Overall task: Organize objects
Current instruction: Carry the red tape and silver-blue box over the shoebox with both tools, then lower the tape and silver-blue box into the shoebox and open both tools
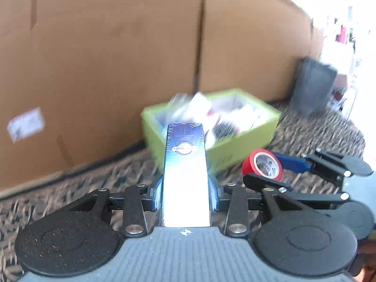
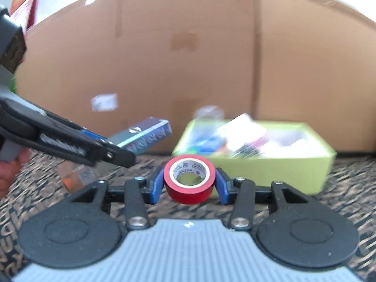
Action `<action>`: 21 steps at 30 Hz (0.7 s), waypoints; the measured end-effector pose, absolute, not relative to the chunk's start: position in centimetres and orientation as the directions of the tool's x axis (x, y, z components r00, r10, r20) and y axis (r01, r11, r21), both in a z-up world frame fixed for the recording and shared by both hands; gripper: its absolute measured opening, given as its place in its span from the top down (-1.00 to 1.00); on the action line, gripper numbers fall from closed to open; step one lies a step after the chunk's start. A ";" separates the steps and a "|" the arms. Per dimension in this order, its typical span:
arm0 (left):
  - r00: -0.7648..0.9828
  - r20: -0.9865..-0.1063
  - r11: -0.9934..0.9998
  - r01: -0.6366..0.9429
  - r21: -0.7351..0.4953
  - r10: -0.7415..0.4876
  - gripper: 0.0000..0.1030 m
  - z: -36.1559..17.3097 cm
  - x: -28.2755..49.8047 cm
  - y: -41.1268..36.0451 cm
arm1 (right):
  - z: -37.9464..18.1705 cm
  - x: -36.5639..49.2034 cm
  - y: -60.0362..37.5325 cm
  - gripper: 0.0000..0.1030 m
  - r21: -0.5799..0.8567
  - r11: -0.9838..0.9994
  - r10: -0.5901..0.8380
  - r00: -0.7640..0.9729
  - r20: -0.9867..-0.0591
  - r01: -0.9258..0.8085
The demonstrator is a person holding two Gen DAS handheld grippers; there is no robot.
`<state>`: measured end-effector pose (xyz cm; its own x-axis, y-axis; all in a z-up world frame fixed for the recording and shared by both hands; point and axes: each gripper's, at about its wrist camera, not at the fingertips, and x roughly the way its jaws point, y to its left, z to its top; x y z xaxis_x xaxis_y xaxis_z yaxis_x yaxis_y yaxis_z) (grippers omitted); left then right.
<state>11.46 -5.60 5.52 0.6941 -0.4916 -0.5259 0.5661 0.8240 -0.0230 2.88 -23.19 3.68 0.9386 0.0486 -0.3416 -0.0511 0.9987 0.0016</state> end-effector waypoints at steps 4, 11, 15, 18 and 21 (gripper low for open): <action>0.681 -0.485 0.794 0.606 -0.046 -0.548 0.21 8.3 13.2 -10.4 | 5.4 4.2 -26.8 0.11 -0.015 0.999 -0.045 0.958 -0.283 0.043; 0.682 -0.491 0.796 0.604 -0.040 -0.542 0.21 7.9 18.5 -18.4 | 5.6 8.5 -32.5 0.11 -0.028 0.983 -0.181 0.950 -0.253 0.180; 0.678 -0.514 0.805 0.591 -0.043 -0.525 0.21 6.5 21.3 -21.2 | 4.6 11.6 -34.7 0.11 -0.053 0.973 -0.229 0.935 -0.271 0.223; 0.672 -0.532 0.804 0.594 -0.028 -0.515 0.21 5.8 22.6 -22.5 | 3.8 13.6 -35.8 0.11 -0.047 0.974 -0.226 0.929 -0.294 0.222; 0.675 -0.541 0.806 0.592 -0.010 -0.502 0.21 5.0 23.4 -23.1 | 3.2 15.4 -36.2 0.11 -0.052 0.975 -0.220 0.928 -0.300 0.214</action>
<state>23.40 -23.09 5.04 0.6748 -0.5018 -0.5412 0.5915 0.8062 -0.0100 15.45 -36.19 3.24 0.9282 -0.2200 -0.2999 0.2144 0.9754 -0.0521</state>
